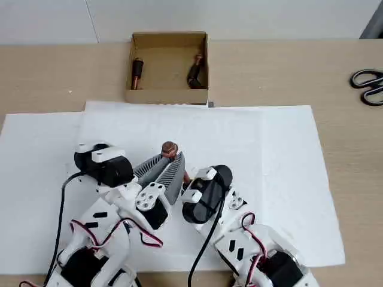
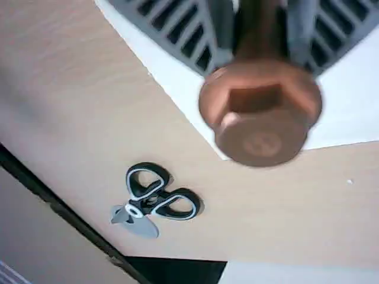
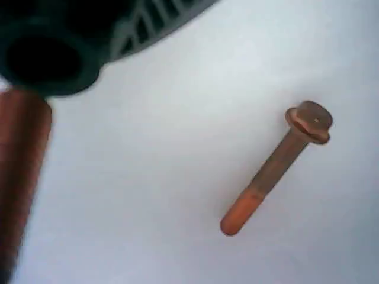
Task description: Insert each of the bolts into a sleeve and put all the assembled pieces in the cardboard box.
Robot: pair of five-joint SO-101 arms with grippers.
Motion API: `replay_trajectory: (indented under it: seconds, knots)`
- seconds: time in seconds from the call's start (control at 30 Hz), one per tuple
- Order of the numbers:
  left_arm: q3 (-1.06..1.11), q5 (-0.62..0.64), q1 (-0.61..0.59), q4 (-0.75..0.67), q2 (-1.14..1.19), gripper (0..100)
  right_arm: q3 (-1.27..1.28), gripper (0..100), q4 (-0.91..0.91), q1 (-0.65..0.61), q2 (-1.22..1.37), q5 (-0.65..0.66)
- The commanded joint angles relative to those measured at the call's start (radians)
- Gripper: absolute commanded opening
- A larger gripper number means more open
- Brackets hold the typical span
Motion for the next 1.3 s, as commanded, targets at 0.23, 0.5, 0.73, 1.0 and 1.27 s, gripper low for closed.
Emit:
replay_trajectory:
  seconds: [0.23,0.5,0.73,1.0,1.27]
  knots:
    - [-0.027,-0.002,-0.006,-0.029,-0.005,1,-0.035,0.3,-0.081,-0.001,-0.013,0.011]
    - [-0.027,0.043,-0.005,0.029,-0.008,1,-0.037,0.3,-0.085,-0.001,-0.013,0.011]
    - [-0.025,0.077,0.071,0.083,-0.003,1,-0.035,0.3,-0.151,-0.001,-0.008,0.012]
    - [-0.025,0.072,0.101,0.232,-0.003,1,-0.035,0.3,-0.153,-0.001,-0.010,0.014]
    - [0.035,-0.061,0.176,0.265,-0.005,1,-0.051,0.3,-0.154,-0.001,-0.012,0.066]
